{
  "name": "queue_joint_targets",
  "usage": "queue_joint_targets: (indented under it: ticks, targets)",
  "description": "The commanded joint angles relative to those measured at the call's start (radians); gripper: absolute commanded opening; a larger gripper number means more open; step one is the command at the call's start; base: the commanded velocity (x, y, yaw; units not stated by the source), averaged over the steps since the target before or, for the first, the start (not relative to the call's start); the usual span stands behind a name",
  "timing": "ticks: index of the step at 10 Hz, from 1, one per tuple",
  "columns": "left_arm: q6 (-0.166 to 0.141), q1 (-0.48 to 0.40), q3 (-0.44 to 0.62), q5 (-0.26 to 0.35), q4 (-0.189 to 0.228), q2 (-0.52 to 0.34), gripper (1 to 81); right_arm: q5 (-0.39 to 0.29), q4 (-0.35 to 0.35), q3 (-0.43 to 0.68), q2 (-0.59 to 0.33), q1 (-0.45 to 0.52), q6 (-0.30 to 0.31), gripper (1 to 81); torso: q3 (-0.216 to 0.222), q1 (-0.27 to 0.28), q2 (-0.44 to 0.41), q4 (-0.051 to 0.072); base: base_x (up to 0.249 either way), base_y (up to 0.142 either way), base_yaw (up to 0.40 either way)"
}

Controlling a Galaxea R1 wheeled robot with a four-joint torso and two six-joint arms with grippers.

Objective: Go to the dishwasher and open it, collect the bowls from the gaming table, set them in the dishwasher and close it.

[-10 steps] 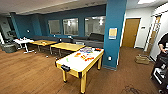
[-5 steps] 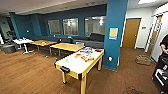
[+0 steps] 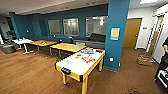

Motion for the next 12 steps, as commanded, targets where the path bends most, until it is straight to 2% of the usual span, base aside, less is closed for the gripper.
queue_joint_targets:
  ticks: [1,12]
  targets:
    - [0.003,-0.053,0.002,0.052,-0.001,0.005,81.1,-0.052,-0.001,0.0,-0.004,0.055,-0.003,81.1,0.0,0.0,0.0,0.0,0.095,0.0,0.0]
    - [0.003,-0.053,0.001,0.052,0.001,0.005,81.1,-0.054,-0.002,0.0,-0.003,0.059,-0.003,81.1,0.0,0.0,0.0,0.0,0.102,0.0,0.0]
